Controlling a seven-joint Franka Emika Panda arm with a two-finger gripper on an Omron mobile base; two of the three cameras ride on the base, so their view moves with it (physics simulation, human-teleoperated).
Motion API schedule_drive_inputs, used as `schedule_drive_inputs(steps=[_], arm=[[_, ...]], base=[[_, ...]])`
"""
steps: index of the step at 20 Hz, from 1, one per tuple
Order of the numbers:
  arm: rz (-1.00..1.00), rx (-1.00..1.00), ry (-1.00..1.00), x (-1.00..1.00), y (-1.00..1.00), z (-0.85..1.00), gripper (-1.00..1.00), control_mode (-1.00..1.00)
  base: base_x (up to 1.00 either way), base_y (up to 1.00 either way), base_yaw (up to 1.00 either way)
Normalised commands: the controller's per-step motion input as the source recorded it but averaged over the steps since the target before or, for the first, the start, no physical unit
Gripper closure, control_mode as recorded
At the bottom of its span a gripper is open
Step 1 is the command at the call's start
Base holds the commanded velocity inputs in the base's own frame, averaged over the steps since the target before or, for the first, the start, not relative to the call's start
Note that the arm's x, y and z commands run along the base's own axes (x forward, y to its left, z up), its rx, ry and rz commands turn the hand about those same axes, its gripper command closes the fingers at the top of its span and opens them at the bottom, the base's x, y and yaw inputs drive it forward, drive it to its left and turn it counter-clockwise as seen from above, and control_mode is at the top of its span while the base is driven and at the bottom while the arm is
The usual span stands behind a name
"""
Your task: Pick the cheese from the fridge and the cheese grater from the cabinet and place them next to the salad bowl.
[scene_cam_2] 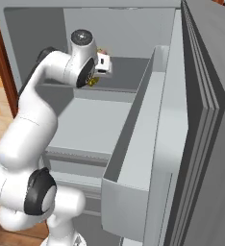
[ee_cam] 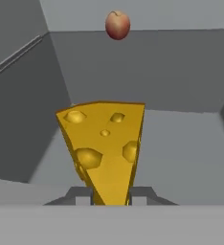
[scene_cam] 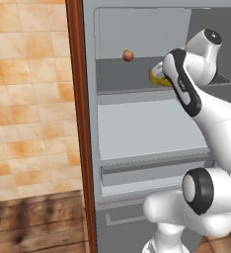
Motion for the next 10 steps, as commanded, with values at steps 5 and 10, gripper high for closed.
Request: schedule_drive_inputs(steps=[5, 10], arm=[[-0.28, 0.0, -0.1, -1.0, 0.0, 0.03, 1.0, -1.0], [-0.2, 0.0, 0.0, -1.0, 0.0, 0.03, 1.0, -1.0]], base=[[0.0, 0.0, 0.0], [0.0, 0.0, 0.0]])
